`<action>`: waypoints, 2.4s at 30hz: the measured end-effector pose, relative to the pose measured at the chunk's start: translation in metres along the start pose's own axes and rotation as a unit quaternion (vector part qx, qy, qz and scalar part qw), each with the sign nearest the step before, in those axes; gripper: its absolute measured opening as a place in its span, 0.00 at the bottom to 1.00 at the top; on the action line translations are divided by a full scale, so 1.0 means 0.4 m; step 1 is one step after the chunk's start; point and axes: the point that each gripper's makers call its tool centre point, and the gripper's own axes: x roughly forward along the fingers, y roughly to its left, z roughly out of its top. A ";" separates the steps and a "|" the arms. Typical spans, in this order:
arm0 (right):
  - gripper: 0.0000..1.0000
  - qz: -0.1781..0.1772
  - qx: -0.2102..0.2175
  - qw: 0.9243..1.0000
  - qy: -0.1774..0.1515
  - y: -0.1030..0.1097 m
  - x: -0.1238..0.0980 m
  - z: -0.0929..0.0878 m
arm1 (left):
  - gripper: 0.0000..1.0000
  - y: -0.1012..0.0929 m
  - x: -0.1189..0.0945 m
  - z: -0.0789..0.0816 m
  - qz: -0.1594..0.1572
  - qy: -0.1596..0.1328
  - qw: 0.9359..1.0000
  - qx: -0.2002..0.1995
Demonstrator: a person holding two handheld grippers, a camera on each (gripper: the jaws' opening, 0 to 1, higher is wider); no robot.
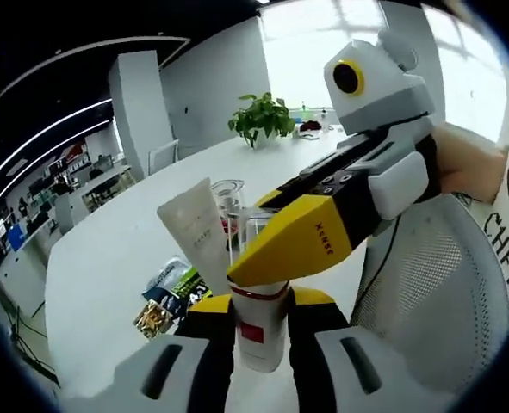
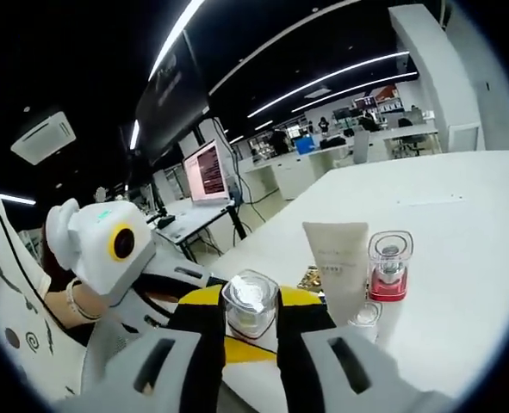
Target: Arrange the skincare products in the storage area until every visible bottle or jar stands upright without overlapping.
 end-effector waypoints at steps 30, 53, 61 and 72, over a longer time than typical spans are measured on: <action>0.21 0.213 -0.173 0.959 0.064 0.128 -0.038 -0.042 | 0.26 -0.094 -0.030 -0.015 -0.218 -0.032 0.973 0.063; 0.20 0.027 -0.061 0.998 -0.023 0.044 -0.013 0.012 | 0.24 -0.025 0.010 0.017 -0.062 -0.040 0.996 -0.043; 0.17 0.093 -0.091 0.991 -0.005 0.068 -0.032 0.007 | 0.25 -0.046 -0.015 0.013 -0.111 -0.051 0.992 -0.006; 0.17 0.144 -0.197 0.969 0.045 0.107 -0.034 -0.019 | 0.24 -0.072 -0.018 0.000 -0.155 -0.033 0.986 0.047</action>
